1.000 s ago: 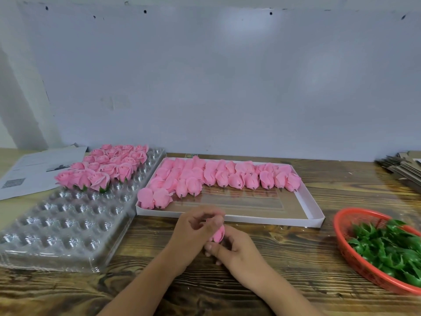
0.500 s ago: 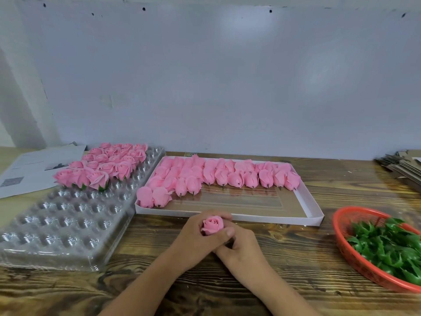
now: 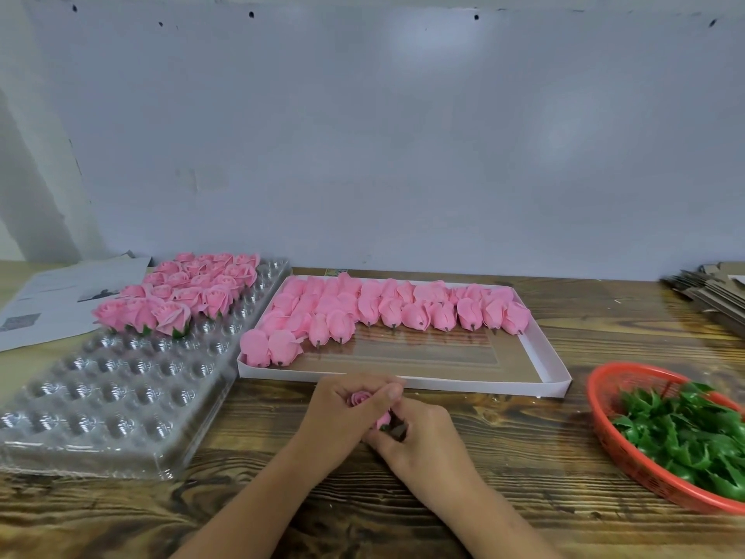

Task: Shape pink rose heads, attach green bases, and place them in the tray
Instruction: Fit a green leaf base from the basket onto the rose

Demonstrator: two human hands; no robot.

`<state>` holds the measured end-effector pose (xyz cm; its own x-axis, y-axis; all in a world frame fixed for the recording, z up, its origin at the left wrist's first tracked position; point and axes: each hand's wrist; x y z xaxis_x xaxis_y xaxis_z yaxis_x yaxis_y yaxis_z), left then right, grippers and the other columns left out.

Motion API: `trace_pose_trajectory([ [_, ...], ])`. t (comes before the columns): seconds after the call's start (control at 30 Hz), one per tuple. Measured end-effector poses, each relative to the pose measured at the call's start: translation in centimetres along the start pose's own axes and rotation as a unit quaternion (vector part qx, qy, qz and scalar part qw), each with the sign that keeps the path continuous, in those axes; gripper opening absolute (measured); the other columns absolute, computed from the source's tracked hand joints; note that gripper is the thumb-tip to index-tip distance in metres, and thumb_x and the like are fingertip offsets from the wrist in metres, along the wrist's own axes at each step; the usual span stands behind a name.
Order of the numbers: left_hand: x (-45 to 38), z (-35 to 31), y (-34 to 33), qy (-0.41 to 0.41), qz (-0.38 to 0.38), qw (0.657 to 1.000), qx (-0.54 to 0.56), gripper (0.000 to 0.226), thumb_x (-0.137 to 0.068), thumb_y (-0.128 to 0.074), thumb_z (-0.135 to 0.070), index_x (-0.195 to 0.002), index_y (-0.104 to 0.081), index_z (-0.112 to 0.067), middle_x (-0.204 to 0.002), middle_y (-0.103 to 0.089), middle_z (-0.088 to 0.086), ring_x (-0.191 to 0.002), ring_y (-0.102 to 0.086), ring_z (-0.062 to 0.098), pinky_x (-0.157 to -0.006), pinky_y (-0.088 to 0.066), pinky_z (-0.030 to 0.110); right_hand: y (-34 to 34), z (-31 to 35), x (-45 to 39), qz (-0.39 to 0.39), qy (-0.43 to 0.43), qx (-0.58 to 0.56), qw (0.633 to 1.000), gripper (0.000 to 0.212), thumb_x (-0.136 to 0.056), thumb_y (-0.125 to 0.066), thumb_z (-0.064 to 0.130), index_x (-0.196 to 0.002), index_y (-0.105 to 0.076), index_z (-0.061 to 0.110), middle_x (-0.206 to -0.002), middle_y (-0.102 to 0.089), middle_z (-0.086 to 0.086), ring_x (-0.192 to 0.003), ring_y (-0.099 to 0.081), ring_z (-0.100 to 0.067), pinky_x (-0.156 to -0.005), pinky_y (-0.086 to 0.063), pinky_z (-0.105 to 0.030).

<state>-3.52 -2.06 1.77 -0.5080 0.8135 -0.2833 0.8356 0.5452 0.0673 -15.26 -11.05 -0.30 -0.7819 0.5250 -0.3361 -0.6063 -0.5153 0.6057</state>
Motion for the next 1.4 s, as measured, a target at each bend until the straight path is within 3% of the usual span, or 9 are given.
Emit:
trace_pose_trajectory([
  [0.23, -0.2, 0.6, 0.3, 0.0, 0.051, 0.995, -0.083, 0.028, -0.086, -0.076, -0.041, -0.113, -0.075, -0.032, -0.114, -0.074, -0.02, -0.111, -0.067, 0.001, -0.092, -0.048, 0.012, 0.1, 0.0, 0.0, -0.007, -0.022, -0.026, 0.999, 0.02, -0.087, -0.073, 0.032, -0.107, -0.074, 0.028, -0.092, -0.074, 0.015, -0.084, -0.068, -0.004, -0.076, -0.057, -0.031],
  [0.5, -0.4, 1.2, 0.4, 0.066, 0.118, 0.985, -0.103, 0.086, -0.067, -0.076, -0.066, -0.14, -0.054, -0.027, -0.126, -0.058, -0.041, -0.123, -0.054, -0.011, -0.104, -0.042, 0.01, 0.4, 0.3, 0.1, -0.071, 0.034, -0.051, 0.996, 0.012, -0.088, -0.056, 0.046, -0.094, -0.065, 0.042, -0.079, -0.065, 0.032, -0.072, -0.062, 0.006, -0.059, -0.04, -0.006],
  [0.6, -0.5, 1.0, 0.5, 0.06, 0.091, 0.99, -0.086, 0.097, -0.061, -0.08, -0.068, -0.145, -0.046, -0.035, -0.13, -0.063, -0.025, -0.123, -0.056, -0.006, -0.098, -0.044, 0.009, 0.3, 0.4, 0.0, -0.093, 0.024, -0.052, 0.994, 0.02, -0.088, -0.053, 0.058, -0.091, -0.065, 0.042, -0.072, -0.064, 0.032, -0.068, -0.061, 0.007, -0.055, -0.04, -0.007],
  [0.77, -0.3, 0.1, 0.8, -0.014, -0.013, 1.0, -0.025, 0.052, -0.076, -0.066, -0.073, -0.116, -0.073, -0.04, -0.119, -0.072, -0.017, -0.114, -0.065, 0.001, -0.092, -0.049, 0.013, 0.1, 0.2, -0.1, -0.003, -0.004, -0.002, 1.0, 0.025, -0.08, -0.074, 0.045, -0.102, -0.07, 0.032, -0.075, -0.067, 0.022, -0.073, -0.062, -0.002, -0.064, -0.049, -0.017],
  [0.9, -0.1, 0.2, 0.5, 0.0, 0.009, 0.999, -0.038, 0.015, -0.091, -0.069, -0.044, -0.092, -0.082, -0.035, -0.108, -0.077, -0.014, -0.107, -0.07, 0.004, -0.088, -0.051, 0.014, 0.0, 0.3, 0.0, 0.025, -0.002, 0.025, 0.999, 0.024, -0.082, -0.072, 0.045, -0.101, -0.069, 0.03, -0.072, -0.062, 0.017, -0.067, -0.058, -0.004, -0.057, -0.046, -0.02],
  [1.0, -0.1, 0.6, 0.2, -0.001, 0.036, 0.997, -0.066, 0.021, -0.096, -0.068, -0.024, -0.094, -0.081, -0.04, -0.11, -0.077, -0.015, -0.108, -0.07, 0.005, -0.089, -0.052, 0.014, 0.0, 0.2, 0.0, 0.029, -0.016, 0.006, 0.999, 0.018, -0.084, -0.072, 0.039, -0.094, -0.071, 0.025, -0.071, -0.063, 0.014, -0.063, -0.057, -0.006, -0.056, -0.044, -0.018],
  [1.13, -0.2, 0.4, 0.1, -0.007, 0.056, 0.996, -0.069, 0.019, -0.088, -0.064, -0.048, -0.099, -0.078, -0.047, -0.106, -0.077, -0.014, -0.105, -0.071, 0.006, -0.089, -0.052, 0.015, 0.0, 0.3, 0.1, 0.031, -0.012, -0.01, 0.999, 0.013, -0.086, -0.073, 0.031, -0.093, -0.072, 0.021, -0.076, -0.066, 0.016, -0.07, -0.062, -0.004, -0.059, -0.043, -0.013],
  [1.3, -0.3, 0.9, 0.6, 0.014, 0.089, 0.991, -0.099, 0.039, -0.082, -0.064, -0.06, -0.112, -0.073, -0.036, -0.11, -0.074, -0.018, -0.107, -0.068, 0.003, -0.09, -0.05, 0.013, 0.3, 0.4, 0.2, 0.011, -0.02, -0.05, 0.998, 0.019, -0.087, -0.072, 0.029, -0.101, -0.07, 0.041, -0.087, -0.07, 0.024, -0.085, -0.064, 0.005, -0.069, -0.05, -0.01],
  [1.4, -0.3, 0.8, 0.5, 0.017, 0.114, 0.99, -0.087, 0.03, -0.081, -0.072, -0.053, -0.107, -0.068, -0.038, -0.104, -0.072, -0.017, -0.101, -0.066, 0.002, -0.088, -0.049, 0.018, 0.4, 0.6, 0.1, -0.047, -0.017, -0.085, 0.995, 0.018, -0.082, -0.071, 0.037, -0.092, -0.064, 0.05, -0.086, -0.069, 0.03, -0.081, -0.066, 0.005, -0.066, -0.046, -0.007],
])
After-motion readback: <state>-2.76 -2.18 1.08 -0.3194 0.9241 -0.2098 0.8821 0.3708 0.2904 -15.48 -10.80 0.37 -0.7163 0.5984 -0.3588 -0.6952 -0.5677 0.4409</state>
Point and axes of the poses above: each hand's wrist, its own x-axis away from the middle knuckle, its own y-axis out of the back of the hand, z = x × y
